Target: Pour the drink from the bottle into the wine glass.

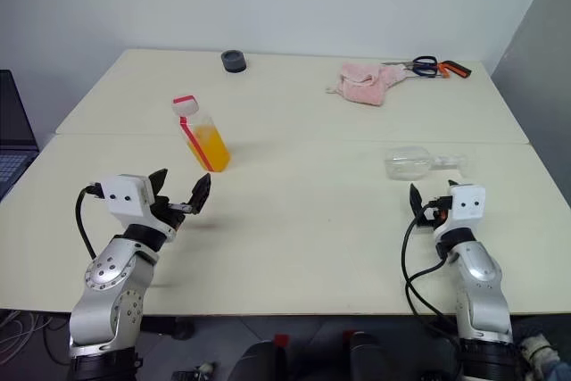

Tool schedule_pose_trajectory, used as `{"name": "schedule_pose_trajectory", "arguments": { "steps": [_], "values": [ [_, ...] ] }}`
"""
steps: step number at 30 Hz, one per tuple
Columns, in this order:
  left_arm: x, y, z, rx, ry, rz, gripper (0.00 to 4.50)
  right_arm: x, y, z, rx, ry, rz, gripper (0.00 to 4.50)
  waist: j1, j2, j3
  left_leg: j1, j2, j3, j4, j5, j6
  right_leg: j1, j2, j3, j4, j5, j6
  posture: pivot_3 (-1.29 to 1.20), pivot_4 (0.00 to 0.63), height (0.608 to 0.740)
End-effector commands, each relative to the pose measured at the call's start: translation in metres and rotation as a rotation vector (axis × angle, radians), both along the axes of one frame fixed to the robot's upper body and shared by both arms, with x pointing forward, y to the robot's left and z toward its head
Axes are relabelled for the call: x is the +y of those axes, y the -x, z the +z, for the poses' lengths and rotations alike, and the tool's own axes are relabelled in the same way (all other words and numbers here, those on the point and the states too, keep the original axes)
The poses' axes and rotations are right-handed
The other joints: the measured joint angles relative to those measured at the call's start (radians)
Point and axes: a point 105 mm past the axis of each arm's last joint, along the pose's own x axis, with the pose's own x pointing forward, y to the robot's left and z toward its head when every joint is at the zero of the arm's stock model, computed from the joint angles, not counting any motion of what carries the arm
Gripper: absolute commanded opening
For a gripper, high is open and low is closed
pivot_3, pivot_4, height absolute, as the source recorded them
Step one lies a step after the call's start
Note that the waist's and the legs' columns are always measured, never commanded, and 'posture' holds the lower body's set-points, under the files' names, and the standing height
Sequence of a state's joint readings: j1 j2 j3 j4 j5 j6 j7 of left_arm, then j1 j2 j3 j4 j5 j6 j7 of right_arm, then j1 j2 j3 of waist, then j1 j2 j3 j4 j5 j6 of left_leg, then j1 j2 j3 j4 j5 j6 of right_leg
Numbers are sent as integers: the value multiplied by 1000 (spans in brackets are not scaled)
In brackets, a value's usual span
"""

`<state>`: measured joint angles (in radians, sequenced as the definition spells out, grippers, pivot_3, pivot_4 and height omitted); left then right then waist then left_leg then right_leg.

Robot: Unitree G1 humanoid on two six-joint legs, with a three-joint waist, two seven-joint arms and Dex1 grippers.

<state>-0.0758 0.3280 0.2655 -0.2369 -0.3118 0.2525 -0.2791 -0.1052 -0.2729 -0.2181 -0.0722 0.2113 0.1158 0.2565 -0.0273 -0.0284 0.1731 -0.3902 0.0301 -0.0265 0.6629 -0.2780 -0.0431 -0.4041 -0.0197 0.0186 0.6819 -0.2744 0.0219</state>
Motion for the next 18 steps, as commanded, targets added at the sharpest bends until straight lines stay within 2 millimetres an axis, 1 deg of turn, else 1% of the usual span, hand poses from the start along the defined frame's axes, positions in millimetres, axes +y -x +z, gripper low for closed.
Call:
{"name": "schedule_pose_trajectory", "arguments": {
  "steps": [1,3,7,10,13,18],
  "values": [
    [-3,0,14,-65,-7,-18,4486,-8,0,19,-66,12,-19,4500,0,0,0,0,0,0,0,0,0,0,0,0,0,0,0,0,150,740],
    [-3,-1,12,-45,-26,-7,4486,-8,0,19,-66,14,-17,4500,0,0,0,0,0,0,0,0,0,0,0,0,0,0,0,0,150,740],
    [-2,-2,13,-53,-18,-3,4486,-6,-1,19,-65,19,-9,4500,0,0,0,0,0,0,0,0,0,0,0,0,0,0,0,0,150,740],
    [-2,-2,15,-66,-43,-7,4486,-4,-1,19,-67,25,2,4500,0,0,0,0,0,0,0,0,0,0,0,0,0,0,0,0,150,740],
    [5,-4,15,-78,-42,21,4486,0,-2,20,-70,33,19,4500,0,0,0,0,0,0,0,0,0,0,0,0,0,0,0,0,150,740],
    [9,-6,20,-107,-11,14,4486,5,-2,22,-81,42,46,4500,0,0,0,0,0,0,0,0,0,0,0,0,0,0,0,0,150,740]
  ]
}}
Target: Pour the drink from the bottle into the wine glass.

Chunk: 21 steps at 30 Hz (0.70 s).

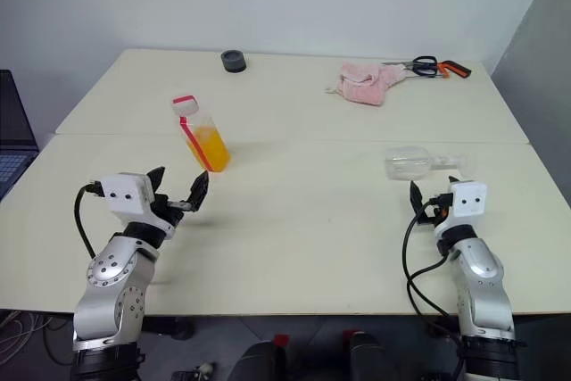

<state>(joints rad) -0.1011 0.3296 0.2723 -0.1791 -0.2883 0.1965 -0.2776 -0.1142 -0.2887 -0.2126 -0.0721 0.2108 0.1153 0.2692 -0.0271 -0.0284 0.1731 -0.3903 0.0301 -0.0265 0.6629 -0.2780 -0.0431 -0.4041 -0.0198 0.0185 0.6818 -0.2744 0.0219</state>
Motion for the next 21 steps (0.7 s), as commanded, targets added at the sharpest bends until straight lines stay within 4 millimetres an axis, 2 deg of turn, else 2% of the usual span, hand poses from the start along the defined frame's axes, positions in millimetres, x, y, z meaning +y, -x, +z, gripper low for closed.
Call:
{"name": "schedule_pose_trajectory", "arguments": {
  "steps": [1,3,7,12,16,21],
  "values": [
    [3,-2,21,-83,8,-22,4486,7,0,19,-76,27,46,4500,0,0,0,0,0,0,0,0,0,0,0,0,0,0,0,0,150,740],
    [3,-3,21,-78,-3,-34,4486,14,1,20,-77,30,82,4500,0,0,0,0,0,0,0,0,0,0,0,0,0,0,0,0,150,740],
    [10,-13,28,-69,-4,-36,4486,59,13,27,-60,50,343,4500,-1,0,0,0,0,-1,0,0,0,0,0,-1,0,0,0,0,150,740],
    [20,-25,43,-76,9,-27,4486,95,24,35,-3,75,565,4500,-1,0,0,0,0,-1,0,0,0,0,0,-1,0,0,0,0,150,740],
    [27,-35,52,-67,21,-14,4486,111,30,38,38,98,669,4500,-1,0,0,-1,0,-2,0,0,0,0,0,-2,0,0,0,0,150,740],
    [21,-47,52,-16,0,-83,4486,119,30,47,43,95,714,4500,-1,0,0,-1,0,-2,0,0,0,0,0,-2,0,0,0,0,150,740]
  ]
}}
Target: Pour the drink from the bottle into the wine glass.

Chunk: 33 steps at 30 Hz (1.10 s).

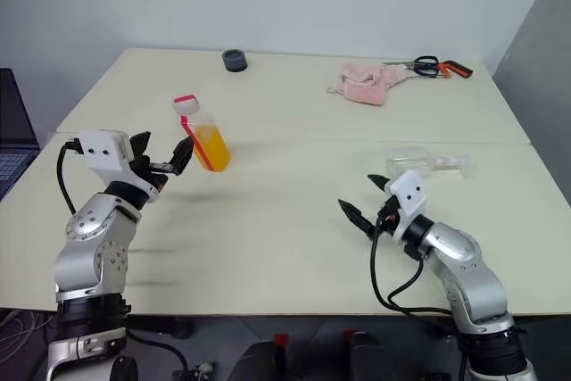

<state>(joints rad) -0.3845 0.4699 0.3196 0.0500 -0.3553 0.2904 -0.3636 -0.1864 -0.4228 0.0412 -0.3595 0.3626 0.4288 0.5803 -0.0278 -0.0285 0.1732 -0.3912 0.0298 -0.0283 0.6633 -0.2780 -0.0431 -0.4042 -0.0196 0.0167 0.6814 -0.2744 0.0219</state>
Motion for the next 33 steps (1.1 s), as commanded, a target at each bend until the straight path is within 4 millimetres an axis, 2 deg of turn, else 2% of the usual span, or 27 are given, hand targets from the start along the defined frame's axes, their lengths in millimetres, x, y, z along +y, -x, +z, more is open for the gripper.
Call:
{"name": "schedule_pose_trajectory", "arguments": {
  "steps": [1,13,24,33],
  "values": [
    [-2,-6,9,6,-18,-44,4486,6,4,18,-41,-11,51,4500,0,0,0,0,0,0,0,0,0,0,0,0,0,0,0,0,150,740],
    [-14,-30,8,39,-73,-102,4486,8,-2,32,-72,-28,53,4500,0,0,0,-1,0,0,0,0,0,-1,0,0,0,0,0,0,150,740],
    [-13,-48,16,17,-57,-73,4486,10,-5,38,-89,-36,57,4500,0,0,0,-1,0,0,0,0,0,-1,0,-1,0,0,0,0,150,740],
    [-12,-58,20,29,-79,-99,4486,22,6,50,-118,-82,164,4500,0,0,0,-2,0,0,1,0,0,-1,0,-1,0,0,0,0,150,740]
  ]
}}
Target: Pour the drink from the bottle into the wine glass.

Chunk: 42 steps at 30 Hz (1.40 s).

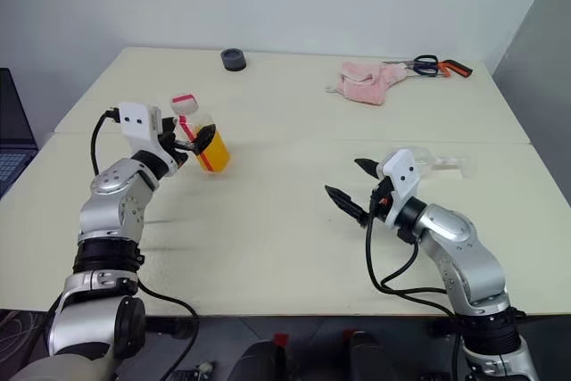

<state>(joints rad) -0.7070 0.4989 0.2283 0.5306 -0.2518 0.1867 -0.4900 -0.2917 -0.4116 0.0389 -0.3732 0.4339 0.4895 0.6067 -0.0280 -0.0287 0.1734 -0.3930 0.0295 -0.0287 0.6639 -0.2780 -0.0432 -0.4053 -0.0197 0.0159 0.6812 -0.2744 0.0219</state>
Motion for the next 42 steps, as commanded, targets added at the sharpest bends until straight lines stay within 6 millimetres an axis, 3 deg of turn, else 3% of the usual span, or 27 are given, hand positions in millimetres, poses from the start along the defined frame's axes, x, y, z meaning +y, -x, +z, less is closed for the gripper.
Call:
{"name": "schedule_pose_trajectory", "arguments": {
  "steps": [1,11,25,34,42],
  "values": [
    [1,-3,19,-56,-32,-9,4486,8,11,23,-86,-28,87,4500,0,0,0,0,0,0,0,0,0,0,0,0,0,0,0,0,150,740],
    [-5,-6,20,-54,-30,-35,4486,21,22,28,-103,34,238,4500,0,0,0,0,0,0,0,0,0,0,0,0,0,0,0,0,150,740],
    [-7,-8,22,-65,-36,-42,4486,22,18,24,-104,56,238,4500,0,0,0,-1,0,0,1,0,0,0,0,0,0,0,0,0,150,740],
    [-5,-7,21,-74,-20,-24,1823,22,18,21,-98,60,233,4500,0,0,0,-1,0,-1,1,0,0,0,0,0,0,0,0,0,150,740],
    [-10,-1,24,-123,-39,-51,1767,23,17,20,-100,64,232,4500,0,0,0,-1,0,-1,1,0,0,0,0,0,0,0,0,0,150,740]
  ]
}}
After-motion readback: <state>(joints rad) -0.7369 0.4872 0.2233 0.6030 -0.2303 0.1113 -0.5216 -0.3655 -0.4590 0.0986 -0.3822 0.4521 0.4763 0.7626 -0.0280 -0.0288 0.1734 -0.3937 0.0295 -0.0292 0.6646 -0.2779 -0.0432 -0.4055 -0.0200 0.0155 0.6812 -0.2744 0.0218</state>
